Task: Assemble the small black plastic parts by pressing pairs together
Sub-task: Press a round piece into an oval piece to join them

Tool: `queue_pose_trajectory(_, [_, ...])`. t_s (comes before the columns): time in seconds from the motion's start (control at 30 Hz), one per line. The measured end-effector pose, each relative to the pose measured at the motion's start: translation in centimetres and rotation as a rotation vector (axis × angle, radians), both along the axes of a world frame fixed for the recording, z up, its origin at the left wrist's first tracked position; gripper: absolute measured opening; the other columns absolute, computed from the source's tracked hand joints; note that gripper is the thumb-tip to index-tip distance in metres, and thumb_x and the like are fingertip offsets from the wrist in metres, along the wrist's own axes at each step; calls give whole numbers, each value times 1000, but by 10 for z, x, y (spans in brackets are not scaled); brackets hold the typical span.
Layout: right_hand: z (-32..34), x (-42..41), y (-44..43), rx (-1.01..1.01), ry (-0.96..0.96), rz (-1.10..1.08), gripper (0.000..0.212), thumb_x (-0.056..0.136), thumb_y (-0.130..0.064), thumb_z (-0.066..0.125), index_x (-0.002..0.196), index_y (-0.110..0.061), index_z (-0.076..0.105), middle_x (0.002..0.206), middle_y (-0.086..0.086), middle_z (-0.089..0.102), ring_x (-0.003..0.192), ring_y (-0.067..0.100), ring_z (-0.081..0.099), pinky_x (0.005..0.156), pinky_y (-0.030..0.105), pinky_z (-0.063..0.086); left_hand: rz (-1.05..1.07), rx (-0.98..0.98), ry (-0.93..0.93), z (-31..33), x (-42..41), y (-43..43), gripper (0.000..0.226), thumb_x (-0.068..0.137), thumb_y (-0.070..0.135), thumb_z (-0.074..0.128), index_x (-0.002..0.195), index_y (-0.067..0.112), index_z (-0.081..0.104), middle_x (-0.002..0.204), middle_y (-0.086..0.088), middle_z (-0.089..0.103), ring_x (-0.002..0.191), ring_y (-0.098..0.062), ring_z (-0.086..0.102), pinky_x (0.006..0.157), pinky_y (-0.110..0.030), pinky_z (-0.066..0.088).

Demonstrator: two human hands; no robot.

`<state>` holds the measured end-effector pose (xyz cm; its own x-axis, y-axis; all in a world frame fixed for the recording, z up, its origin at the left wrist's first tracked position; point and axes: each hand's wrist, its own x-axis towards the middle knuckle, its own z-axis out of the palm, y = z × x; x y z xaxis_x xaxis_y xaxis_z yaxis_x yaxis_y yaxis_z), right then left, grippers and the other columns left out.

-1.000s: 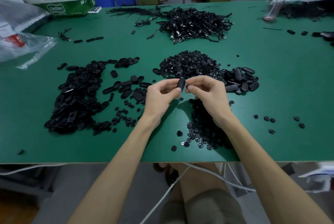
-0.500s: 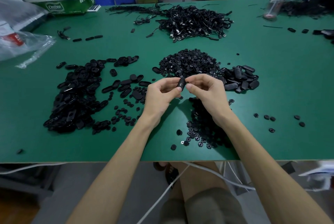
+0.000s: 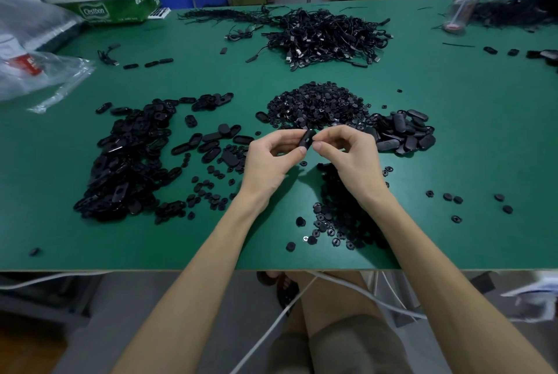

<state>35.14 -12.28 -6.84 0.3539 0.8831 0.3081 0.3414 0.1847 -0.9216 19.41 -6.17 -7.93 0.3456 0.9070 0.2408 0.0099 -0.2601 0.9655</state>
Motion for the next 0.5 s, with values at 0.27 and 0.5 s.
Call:
queue_pose_trajectory(0.27, [-1, -1, 0, 0, -57, -19, 7, 89, -9, 77, 91, -16, 76, 86, -6, 75, 78, 7, 64, 78, 22, 51, -19, 20, 17, 2, 1, -2, 30, 88, 1, 77, 113, 16, 77, 100, 7, 79, 90, -3, 70, 81, -20, 55])
queue_pose_trajectory(0.5, [1, -3, -4, 31, -101, -36, 7, 89, -8, 76, 88, -15, 73, 84, -5, 72, 78, 8, 63, 75, 23, 51, -28, -27, -28, 2, 3, -5, 29, 89, -2, 76, 116, 6, 76, 100, -5, 80, 92, -22, 76, 82, -30, 62])
